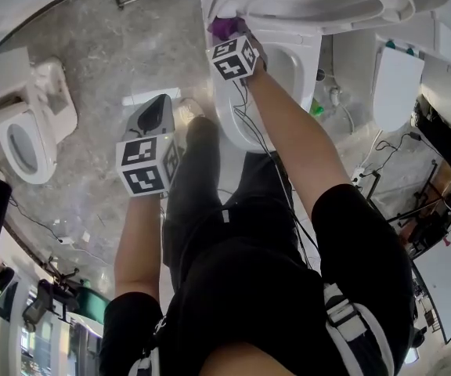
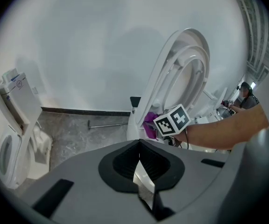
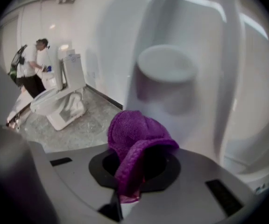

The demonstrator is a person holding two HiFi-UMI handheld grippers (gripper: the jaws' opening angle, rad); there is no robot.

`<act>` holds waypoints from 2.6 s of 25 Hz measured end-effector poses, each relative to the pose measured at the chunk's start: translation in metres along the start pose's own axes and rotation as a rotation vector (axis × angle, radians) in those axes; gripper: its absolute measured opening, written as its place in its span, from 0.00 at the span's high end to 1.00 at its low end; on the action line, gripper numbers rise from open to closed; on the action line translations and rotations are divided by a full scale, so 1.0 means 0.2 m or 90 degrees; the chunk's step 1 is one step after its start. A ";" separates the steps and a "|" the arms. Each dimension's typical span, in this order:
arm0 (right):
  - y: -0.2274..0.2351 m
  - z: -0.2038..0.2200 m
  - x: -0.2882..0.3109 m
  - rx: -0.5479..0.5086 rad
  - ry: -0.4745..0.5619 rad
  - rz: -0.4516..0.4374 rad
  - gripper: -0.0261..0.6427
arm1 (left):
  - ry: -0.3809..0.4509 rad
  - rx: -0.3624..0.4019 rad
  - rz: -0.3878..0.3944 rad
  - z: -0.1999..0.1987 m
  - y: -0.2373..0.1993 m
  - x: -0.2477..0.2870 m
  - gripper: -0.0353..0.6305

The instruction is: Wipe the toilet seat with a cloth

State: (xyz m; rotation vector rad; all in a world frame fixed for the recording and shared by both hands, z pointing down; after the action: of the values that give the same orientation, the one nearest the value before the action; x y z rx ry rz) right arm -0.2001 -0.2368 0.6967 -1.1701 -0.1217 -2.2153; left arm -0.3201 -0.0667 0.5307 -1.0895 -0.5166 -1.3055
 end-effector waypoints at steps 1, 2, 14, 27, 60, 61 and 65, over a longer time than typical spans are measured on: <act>0.02 0.02 0.00 0.039 0.004 -0.005 0.89 | 0.000 0.004 0.002 0.00 0.02 0.01 0.93; 0.04 0.03 -0.01 0.078 0.007 -0.008 0.89 | -0.001 0.008 0.005 0.01 0.05 0.02 0.93; 0.30 0.34 -0.11 0.203 -0.034 0.008 0.89 | 0.000 0.020 0.014 0.00 0.30 0.11 0.93; 0.59 0.65 -0.27 0.182 -0.069 0.012 0.89 | 0.000 0.030 0.023 0.01 0.73 0.24 0.93; 1.18 0.83 -0.79 0.198 -0.102 0.147 0.89 | 0.055 0.039 0.036 -0.22 1.40 0.25 0.93; 1.18 0.82 -0.82 0.192 -0.099 0.151 0.89 | 0.057 0.039 0.038 -0.23 1.40 0.24 0.93; 1.16 0.77 -0.93 0.169 -0.086 0.160 0.89 | 0.064 0.040 0.044 -0.26 1.42 0.18 0.93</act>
State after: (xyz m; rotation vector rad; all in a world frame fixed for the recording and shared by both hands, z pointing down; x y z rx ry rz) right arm 0.1185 -0.2794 0.6000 -1.1203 -0.2989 -1.8384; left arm -0.0600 -0.1581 0.4409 -0.9763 -0.4379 -1.2681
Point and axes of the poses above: the fingertips, and each gripper's own axes: x forward along the fingers, y to its right, z out of its underside, the point moved 4 cm from there along -x, backward along the fingers, and after that the axes turned 11 degrees about -x, right-handed, at the moved point
